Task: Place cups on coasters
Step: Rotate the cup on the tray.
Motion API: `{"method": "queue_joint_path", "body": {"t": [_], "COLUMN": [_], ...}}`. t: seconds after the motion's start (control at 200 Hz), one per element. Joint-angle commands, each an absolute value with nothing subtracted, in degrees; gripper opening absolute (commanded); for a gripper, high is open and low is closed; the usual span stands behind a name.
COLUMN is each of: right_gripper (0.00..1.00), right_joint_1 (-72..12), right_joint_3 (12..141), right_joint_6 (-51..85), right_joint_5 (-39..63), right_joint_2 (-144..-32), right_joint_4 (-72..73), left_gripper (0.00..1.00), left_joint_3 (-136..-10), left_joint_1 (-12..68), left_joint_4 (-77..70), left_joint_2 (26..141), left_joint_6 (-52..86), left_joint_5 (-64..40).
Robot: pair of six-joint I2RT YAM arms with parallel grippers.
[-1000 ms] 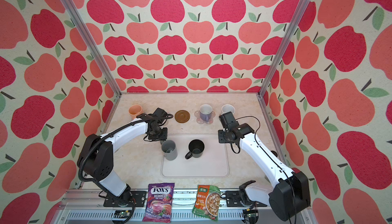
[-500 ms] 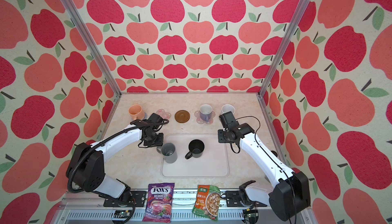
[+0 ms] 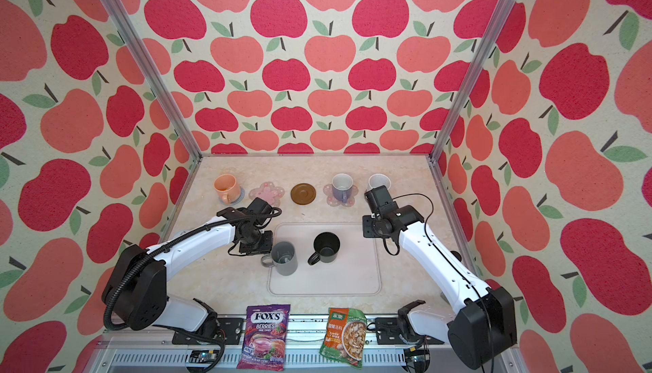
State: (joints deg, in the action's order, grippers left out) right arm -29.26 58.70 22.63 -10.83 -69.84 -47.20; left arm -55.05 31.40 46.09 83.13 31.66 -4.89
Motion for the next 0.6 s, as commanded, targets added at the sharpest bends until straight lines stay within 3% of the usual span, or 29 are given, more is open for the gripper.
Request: {"method": "queue_joint_path", "body": {"t": [0.0, 0.24, 0.595], "right_gripper": [0.44, 0.44, 0.44], "right_joint_1": [-29.50, -29.47, -29.47], "right_joint_3": [58.45, 58.37, 58.60], "right_joint_6": [23.12, 23.18, 23.38], "right_joint_5": [-10.98, -10.57, -10.03], "right_joint_2": [-68.72, -69.07, -68.90], "right_joint_4": [-47.03, -46.57, -46.19], "left_gripper": [0.38, 0.38, 0.42], "left_joint_3": [-55.67, -59.37, -57.07], "left_joint_1": [31.42, 31.12, 33.02], "left_joint_4": [49.83, 59.23, 57.43], "left_joint_2": [79.05, 73.92, 63.88], "left_joint_6": [32.19, 25.51, 23.51], "left_joint_5": [0.37, 4.31, -9.65]}}
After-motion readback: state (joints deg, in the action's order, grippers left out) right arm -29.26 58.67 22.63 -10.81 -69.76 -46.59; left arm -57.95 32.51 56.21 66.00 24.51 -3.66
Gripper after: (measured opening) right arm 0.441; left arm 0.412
